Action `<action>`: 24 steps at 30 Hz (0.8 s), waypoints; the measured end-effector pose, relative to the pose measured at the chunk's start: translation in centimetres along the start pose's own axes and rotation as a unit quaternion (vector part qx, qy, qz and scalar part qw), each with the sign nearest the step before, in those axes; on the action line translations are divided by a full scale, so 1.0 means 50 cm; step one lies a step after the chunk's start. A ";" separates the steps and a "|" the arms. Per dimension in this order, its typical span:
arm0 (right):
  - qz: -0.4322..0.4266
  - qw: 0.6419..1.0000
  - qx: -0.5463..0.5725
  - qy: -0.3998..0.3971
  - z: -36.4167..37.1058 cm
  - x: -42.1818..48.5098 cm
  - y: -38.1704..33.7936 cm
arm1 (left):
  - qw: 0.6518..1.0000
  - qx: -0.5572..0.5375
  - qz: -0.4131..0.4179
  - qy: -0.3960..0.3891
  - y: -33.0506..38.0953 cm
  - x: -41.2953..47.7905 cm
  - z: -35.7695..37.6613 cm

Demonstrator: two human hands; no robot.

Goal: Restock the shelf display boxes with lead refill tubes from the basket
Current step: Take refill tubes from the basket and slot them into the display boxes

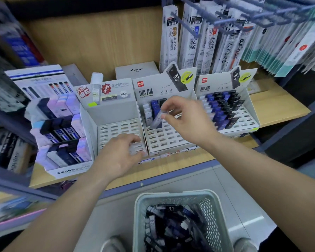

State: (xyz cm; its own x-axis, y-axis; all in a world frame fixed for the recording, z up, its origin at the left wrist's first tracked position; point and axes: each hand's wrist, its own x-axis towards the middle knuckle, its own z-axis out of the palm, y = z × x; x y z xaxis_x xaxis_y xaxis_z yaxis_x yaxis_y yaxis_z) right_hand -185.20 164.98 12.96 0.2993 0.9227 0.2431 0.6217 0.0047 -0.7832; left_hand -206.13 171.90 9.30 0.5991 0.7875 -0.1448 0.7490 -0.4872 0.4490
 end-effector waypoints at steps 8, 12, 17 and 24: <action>-0.018 0.996 -0.088 -0.010 0.041 0.021 0.024 | 0.999 -0.030 -0.002 -0.015 -0.017 -0.007 -0.006; -0.066 0.990 -0.124 -0.017 0.053 0.029 0.033 | 0.999 -0.028 -0.002 -0.026 -0.017 -0.004 -0.006; -0.079 0.989 -0.123 0.022 0.065 0.040 0.031 | 1.000 -0.013 -0.005 -0.027 -0.014 -0.001 -0.003; -0.105 0.984 -0.145 -0.018 0.077 0.038 0.017 | 0.999 -0.015 -0.007 -0.034 -0.015 -0.003 -0.005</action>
State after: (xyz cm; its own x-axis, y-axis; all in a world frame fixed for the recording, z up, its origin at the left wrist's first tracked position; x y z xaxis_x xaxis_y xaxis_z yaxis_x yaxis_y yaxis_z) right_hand -186.89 168.24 10.52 0.1188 0.9264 0.3572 0.8489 0.0918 -0.5205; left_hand -206.87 172.25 9.20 0.6067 0.7664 -0.2110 0.7495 -0.4629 0.4733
